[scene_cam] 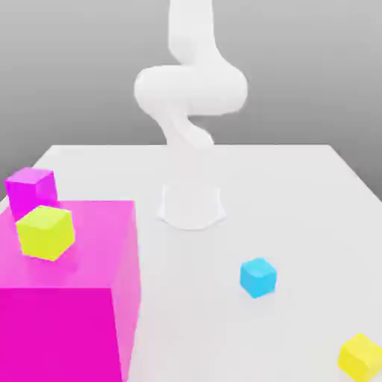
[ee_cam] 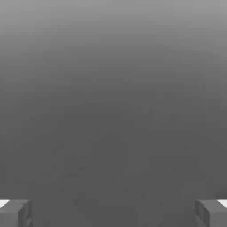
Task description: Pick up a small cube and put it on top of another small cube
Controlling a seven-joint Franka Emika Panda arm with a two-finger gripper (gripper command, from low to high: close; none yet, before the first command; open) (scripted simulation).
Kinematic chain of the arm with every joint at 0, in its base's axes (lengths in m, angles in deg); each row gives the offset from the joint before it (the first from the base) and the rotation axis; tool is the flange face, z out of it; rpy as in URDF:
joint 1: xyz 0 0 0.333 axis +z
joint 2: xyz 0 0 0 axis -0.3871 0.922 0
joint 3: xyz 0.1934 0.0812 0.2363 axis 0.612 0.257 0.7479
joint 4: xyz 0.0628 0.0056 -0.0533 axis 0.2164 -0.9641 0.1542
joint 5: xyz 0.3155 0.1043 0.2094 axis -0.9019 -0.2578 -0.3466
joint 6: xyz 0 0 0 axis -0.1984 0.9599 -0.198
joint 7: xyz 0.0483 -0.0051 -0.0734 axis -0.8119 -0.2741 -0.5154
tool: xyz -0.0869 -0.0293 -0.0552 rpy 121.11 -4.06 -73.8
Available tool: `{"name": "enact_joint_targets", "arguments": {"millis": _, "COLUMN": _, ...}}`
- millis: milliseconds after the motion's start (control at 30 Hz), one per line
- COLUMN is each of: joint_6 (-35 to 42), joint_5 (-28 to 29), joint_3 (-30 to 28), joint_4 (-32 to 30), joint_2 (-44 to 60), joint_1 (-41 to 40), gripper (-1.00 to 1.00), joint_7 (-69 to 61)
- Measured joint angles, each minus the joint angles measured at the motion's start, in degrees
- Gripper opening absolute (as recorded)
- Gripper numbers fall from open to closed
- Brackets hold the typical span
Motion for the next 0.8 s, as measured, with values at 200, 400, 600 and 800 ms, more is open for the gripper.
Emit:
{"name": "enact_joint_targets", "arguments": {"millis": 200, "joint_6": -8.8, "joint_5": -2.2, "joint_3": 2.1, "joint_4": -11.3, "joint_2": 9.6, "joint_1": 4.7, "gripper": 0.0, "joint_7": -1.8}}
{"name": "enact_joint_targets", "arguments": {"millis": 400, "joint_6": -17.8, "joint_5": -3.9, "joint_3": 5.1, "joint_4": -23.0, "joint_2": 19.6, "joint_1": 9.7, "gripper": 0.0, "joint_7": -3.4}}
{"name": "enact_joint_targets", "arguments": {"millis": 600, "joint_6": -31.2, "joint_5": -3.7, "joint_3": 9.3, "joint_4": -34.7, "joint_2": 36.0, "joint_1": 14.5, "gripper": 0.0, "joint_7": -3.4}}
{"name": "enact_joint_targets", "arguments": {"millis": 800, "joint_6": -43.3, "joint_5": 3.6, "joint_3": 2.8, "joint_4": -34.0, "joint_2": 51.0, "joint_1": 20.2, "gripper": 0.0, "joint_7": 1.7}}
